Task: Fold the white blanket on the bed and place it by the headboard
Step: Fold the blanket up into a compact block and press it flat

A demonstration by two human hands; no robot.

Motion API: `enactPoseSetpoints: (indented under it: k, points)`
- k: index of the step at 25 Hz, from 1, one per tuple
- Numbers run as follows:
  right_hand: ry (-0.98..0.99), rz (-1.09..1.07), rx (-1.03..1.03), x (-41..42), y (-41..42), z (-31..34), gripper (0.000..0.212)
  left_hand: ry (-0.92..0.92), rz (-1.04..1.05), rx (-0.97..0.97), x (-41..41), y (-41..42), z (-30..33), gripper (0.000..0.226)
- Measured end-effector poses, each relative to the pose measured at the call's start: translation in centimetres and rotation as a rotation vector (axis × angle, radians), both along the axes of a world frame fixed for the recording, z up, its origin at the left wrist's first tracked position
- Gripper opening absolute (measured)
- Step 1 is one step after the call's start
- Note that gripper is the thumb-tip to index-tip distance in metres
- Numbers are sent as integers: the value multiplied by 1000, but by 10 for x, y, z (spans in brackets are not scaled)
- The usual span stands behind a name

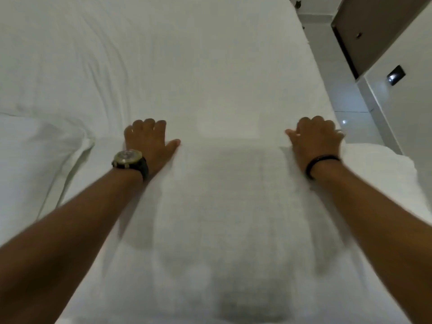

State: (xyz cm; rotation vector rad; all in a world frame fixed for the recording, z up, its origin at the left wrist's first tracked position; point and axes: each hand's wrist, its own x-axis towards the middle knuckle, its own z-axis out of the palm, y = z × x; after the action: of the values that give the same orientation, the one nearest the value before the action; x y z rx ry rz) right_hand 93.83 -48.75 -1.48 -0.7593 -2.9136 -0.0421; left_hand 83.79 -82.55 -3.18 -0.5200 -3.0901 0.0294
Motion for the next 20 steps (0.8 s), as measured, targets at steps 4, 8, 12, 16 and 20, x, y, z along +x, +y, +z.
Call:
enactPoseSetpoints:
  k: [4, 8, 12, 16, 20]
  points:
    - [-128, 327, -243, 50, -79, -17, 69, -71, -262, 81, 76, 27, -16, 80]
    - [-422, 28, -28, 117, 43, -20, 97, -204, 17, -74, 57, -52, -28, 95]
    - [-371, -310, -265, 164, 85, 3, 97, -251, 121, -53, 83, -46, -14, 96]
    - [-73, 33, -195, 171, -20, 13, 84, -249, -35, 143, 170, 3, 3, 90]
    - [-72, 365, -62, 240, -92, -36, 77, -151, -146, 6, 227, -40, -14, 92]
